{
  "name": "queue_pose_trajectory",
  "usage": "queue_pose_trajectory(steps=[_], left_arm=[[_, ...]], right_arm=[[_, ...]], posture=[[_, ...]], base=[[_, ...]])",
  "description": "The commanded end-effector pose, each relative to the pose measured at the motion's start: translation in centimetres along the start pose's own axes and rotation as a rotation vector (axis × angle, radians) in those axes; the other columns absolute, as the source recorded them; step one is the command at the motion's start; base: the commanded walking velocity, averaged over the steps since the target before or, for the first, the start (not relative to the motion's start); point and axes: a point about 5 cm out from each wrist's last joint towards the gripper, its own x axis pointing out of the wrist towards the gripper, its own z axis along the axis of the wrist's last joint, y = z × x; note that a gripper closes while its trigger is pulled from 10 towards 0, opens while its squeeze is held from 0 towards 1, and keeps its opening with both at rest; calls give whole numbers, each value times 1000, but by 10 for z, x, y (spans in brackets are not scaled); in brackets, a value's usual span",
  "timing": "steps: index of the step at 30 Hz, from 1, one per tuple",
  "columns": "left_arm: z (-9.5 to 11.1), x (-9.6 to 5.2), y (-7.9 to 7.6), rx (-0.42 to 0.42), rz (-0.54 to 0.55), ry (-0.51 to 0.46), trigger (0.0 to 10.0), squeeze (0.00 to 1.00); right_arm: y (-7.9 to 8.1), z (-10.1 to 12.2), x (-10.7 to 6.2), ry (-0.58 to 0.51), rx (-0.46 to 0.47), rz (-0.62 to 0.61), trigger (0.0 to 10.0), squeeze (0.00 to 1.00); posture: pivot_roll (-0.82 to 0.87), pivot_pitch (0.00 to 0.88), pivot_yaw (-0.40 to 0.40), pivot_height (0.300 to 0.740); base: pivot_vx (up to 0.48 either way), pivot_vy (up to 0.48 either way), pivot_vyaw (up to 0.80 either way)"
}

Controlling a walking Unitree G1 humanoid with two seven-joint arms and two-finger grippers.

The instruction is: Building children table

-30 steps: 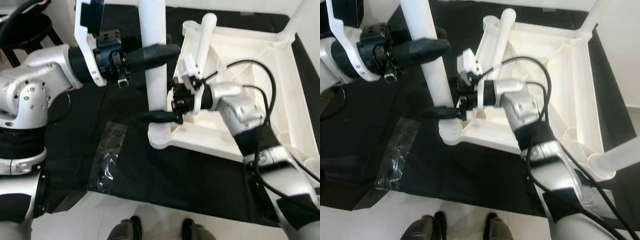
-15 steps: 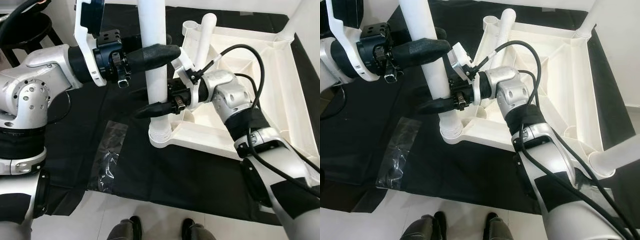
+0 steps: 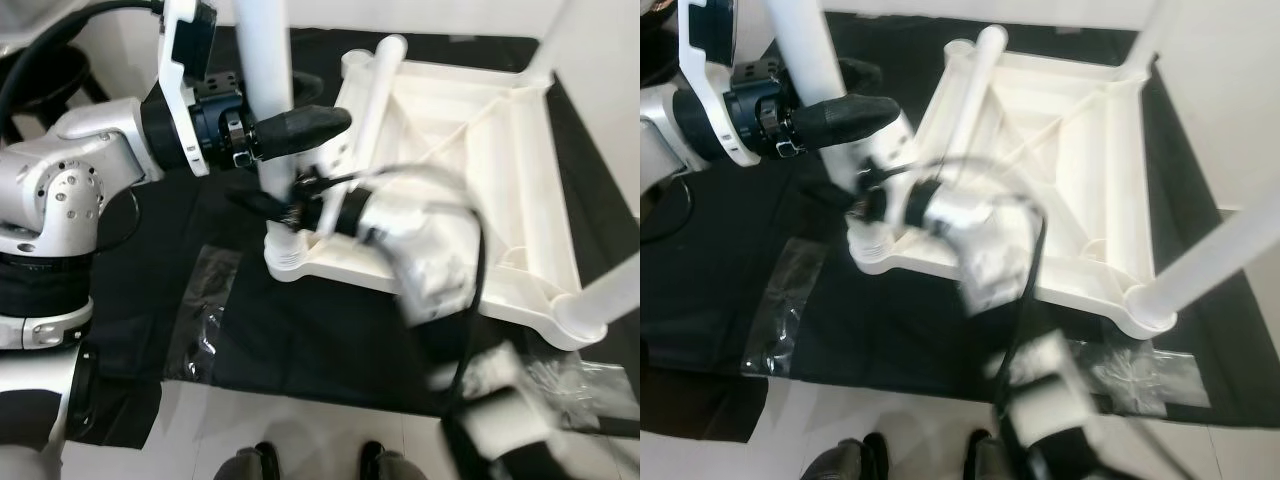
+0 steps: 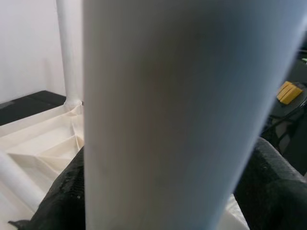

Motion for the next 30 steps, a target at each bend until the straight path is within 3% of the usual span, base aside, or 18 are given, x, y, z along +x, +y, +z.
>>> queue_pose_trajectory(steps=[1,6,7,8,12,13,14,15,20,21,22,24,25,26,28,29,30], left_arm=[[10,12,-16,48,-132,-20,10000,0],[11,13,-15,52,-135,-20,10000,0],[12,13,-15,52,-136,-23,7765,0],[13,14,-15,50,-139,-26,0,0],[13,14,-15,48,-147,-25,0,0],[14,14,-15,49,-149,-20,0,0],[14,14,-15,49,-149,-20,0,0],[14,14,-15,49,-151,-18,0,0],[14,14,-15,50,-150,-16,0,0],[14,14,-14,51,-150,-15,0,0],[14,14,-14,51,-150,-15,0,0],[14,15,-14,52,-153,-14,0,0],[14,15,-14,52,-153,-14,0,0],[14,15,-14,52,-154,-14,0,0],[14,15,-14,52,-154,-14,0,0],[15,15,-15,52,-156,-15,0,0],[15,15,-16,51,-158,-16,0,0]], right_arm=[[11,-54,-5,262,119,-47,0,0],[2,-45,8,221,118,-63,0,0],[1,-42,8,216,110,-81,0,0],[0,-38,8,211,106,-97,0,0],[0,-32,5,216,99,-147,0,0],[-1,-29,3,221,87,-165,4980,0],[-1,-29,3,221,87,-165,4980,0],[-3,-26,2,221,75,-175,10000,0],[-13,-18,2,189,64,-146,10000,0],[-22,-10,1,153,72,-85,10000,1000],[-22,-10,1,153,72,-85,10000,1000],[-38,16,-4,39,7,188,10000,1000],[-38,16,-4,39,7,188,10000,1000],[-44,25,-8,6,-32,276,10000,1000],[-44,25,-8,6,-32,276,10000,1000],[-51,31,-12,-6,-47,396,10000,0],[-57,32,-13,-1,-59,481,10000,0]], posture=[[34,247,35,740],[37,237,35,740],[43,240,35,740],[44,238,36,740],[47,240,37,740],[47,240,37,740],[47,240,37,740],[49,240,38,740],[49,241,38,740],[50,240,38,740],[50,240,38,740],[50,241,38,740],[50,241,38,740],[50,241,38,740],[50,241,38,740],[54,241,43,740],[60,243,43,740]], base=[[0,0,0],[0,0,0],[0,0,0],[0,0,0],[0,0,0],[0,0,0],[0,0,0],[0,0,0],[0,0,0],[0,0,0],[0,0,0],[0,0,0],[0,0,0],[0,0,0],[0,0,0],[0,0,0],[0,0,0]])
